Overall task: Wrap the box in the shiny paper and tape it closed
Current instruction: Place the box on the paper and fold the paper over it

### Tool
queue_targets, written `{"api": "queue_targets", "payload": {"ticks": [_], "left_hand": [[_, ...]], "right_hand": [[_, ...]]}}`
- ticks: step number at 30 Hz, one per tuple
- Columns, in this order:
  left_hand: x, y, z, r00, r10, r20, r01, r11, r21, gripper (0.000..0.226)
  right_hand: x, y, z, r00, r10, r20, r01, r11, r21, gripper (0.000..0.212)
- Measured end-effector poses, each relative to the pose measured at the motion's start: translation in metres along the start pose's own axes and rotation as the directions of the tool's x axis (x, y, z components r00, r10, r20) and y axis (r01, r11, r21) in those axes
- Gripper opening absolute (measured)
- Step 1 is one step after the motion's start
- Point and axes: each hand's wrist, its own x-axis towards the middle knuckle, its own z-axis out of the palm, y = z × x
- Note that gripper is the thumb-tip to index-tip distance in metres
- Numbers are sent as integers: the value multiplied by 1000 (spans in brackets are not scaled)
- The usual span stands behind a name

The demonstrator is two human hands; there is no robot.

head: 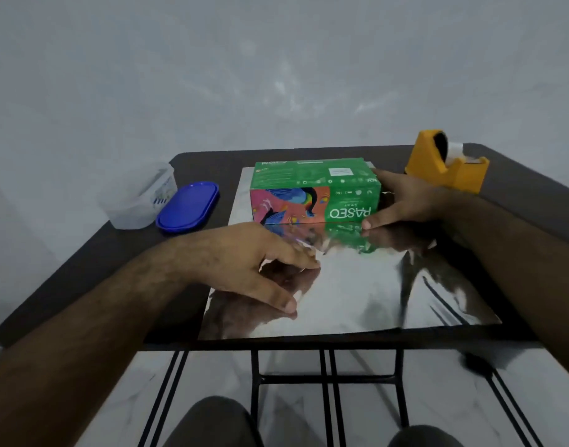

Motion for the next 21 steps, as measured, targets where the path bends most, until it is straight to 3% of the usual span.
{"api": "queue_targets", "payload": {"ticks": [5, 7, 9, 10, 11, 13, 14, 16, 18, 21], "left_hand": [[-11, 0, -4, 991, -23, 134, 24, 1000, -7, 81], [-13, 1, -9, 992, -26, 127, 27, 1000, -6, 81], [-11, -2, -18, 998, -7, -65, -2, 992, -127, 72], [-6, -6, -24, 968, -18, -251, -39, 975, -219, 65], [0, -14, -31, 896, -75, -437, -78, 944, -322, 63], [14, -34, -44, 748, -224, -625, -133, 872, -472, 82], [20, -43, -50, 721, -265, -641, -120, 863, -491, 102], [32, -59, -49, 758, -331, -562, 4, 864, -503, 136], [42, -68, -37, 800, -341, -493, 114, 894, -433, 149], [57, -74, -13, 796, -236, -558, 117, 963, -241, 152]], "right_hand": [[-4, -3, 0, 999, 34, 6, -33, 998, -46, 95], [-4, -5, 0, 999, 36, 10, -35, 999, -38, 98], [-3, -5, 0, 999, 34, 25, -34, 999, 33, 106], [-2, -5, -1, 1000, 22, 8, -23, 996, 85, 111], [0, -5, -2, 999, 29, -14, -27, 990, 136, 117], [1, -7, -2, 994, 100, -46, -87, 969, 233, 131], [-1, -12, -6, 992, 120, -41, -107, 965, 238, 137], [-5, -17, -12, 991, 134, 5, -133, 983, 124, 159], [-14, -23, -23, 987, 154, 35, -151, 986, -66, 170], [-36, -37, -28, 998, 62, -11, -63, 990, -123, 136]]}}
